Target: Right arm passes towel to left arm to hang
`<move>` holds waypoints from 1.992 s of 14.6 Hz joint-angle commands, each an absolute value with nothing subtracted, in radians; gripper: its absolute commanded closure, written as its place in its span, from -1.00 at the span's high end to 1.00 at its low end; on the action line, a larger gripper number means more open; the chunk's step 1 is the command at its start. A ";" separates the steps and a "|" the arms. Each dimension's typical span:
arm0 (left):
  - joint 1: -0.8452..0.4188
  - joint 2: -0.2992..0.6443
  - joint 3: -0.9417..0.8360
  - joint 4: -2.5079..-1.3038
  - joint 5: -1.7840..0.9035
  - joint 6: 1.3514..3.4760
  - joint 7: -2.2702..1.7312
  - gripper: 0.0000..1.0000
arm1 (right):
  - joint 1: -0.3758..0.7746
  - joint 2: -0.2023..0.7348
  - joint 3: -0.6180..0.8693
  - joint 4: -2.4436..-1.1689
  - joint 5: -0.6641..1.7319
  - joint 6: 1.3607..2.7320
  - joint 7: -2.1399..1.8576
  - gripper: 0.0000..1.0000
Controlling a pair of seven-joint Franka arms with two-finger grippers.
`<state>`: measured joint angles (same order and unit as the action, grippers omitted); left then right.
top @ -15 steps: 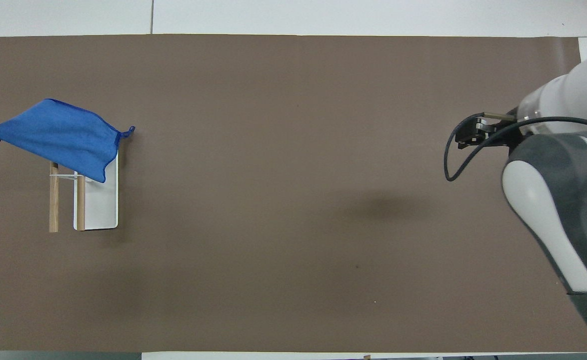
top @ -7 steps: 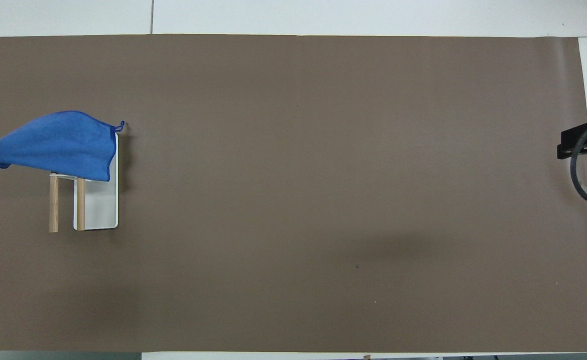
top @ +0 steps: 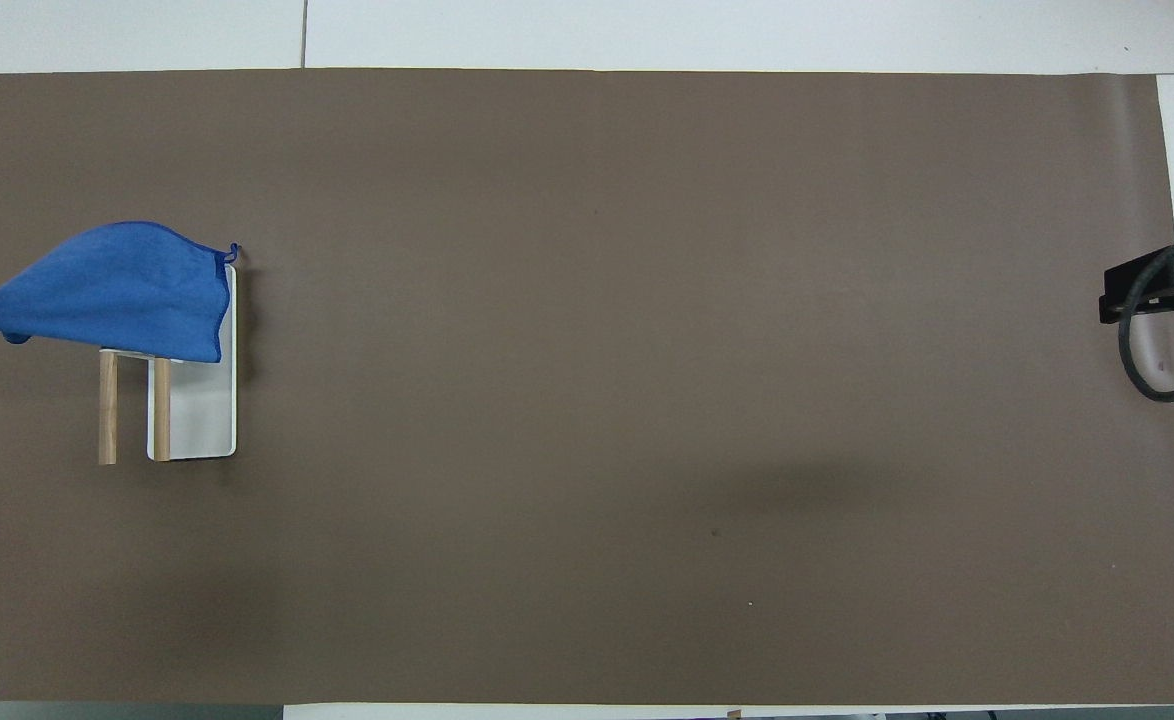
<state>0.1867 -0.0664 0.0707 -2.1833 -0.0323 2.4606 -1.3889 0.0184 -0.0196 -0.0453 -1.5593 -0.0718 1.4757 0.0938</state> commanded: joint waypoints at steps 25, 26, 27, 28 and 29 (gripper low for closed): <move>-0.032 -0.023 0.058 -1.918 -0.006 2.269 -1.035 1.00 | 0.017 0.002 -0.029 -1.488 -0.020 1.420 0.080 1.00; -0.037 -0.023 0.058 -1.889 -0.002 2.217 -0.952 1.00 | 0.017 0.002 -0.029 -1.488 -0.020 1.424 0.080 1.00; -0.037 -0.023 0.057 -1.858 -0.003 2.160 -0.865 1.00 | 0.015 0.002 -0.029 -1.489 -0.020 1.424 0.081 1.00; -0.035 -0.023 0.057 -1.835 -0.003 2.117 -0.782 1.00 | 0.015 0.002 -0.029 -1.489 -0.018 1.424 0.081 1.00; -0.035 -0.025 0.057 -1.818 -0.005 2.088 -0.714 1.00 | 0.015 0.002 -0.029 -1.489 -0.020 1.425 0.081 1.00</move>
<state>-0.0259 -0.0346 0.0443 -1.8809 -0.0216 2.1732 -0.8493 0.0223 -0.0071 -0.0332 -1.5062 -0.0215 1.4311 0.0927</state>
